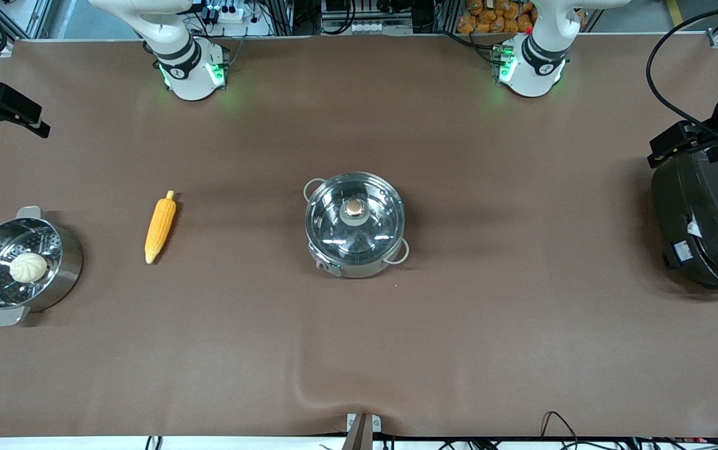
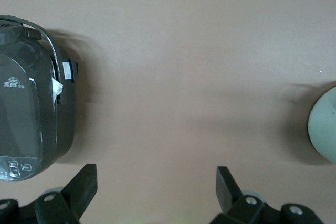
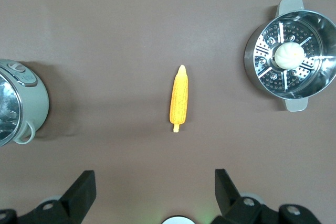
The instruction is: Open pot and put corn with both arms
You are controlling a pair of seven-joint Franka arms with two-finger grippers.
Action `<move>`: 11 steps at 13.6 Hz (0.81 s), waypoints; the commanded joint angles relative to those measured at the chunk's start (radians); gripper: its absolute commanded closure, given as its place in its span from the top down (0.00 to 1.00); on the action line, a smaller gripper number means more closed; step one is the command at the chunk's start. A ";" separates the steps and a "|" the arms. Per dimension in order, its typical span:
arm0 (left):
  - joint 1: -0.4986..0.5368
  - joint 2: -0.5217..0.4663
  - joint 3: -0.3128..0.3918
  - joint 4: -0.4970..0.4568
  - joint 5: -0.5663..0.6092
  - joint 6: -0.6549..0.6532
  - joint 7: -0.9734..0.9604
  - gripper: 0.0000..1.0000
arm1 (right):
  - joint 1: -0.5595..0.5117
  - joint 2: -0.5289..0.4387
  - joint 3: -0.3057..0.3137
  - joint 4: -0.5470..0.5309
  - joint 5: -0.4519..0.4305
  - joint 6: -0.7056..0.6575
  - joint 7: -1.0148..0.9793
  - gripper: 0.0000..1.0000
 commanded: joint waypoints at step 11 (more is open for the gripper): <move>-0.059 0.044 -0.023 0.052 -0.029 -0.021 -0.051 1.00 | 0.020 0.031 0.003 -0.028 0.013 0.071 0.014 1.00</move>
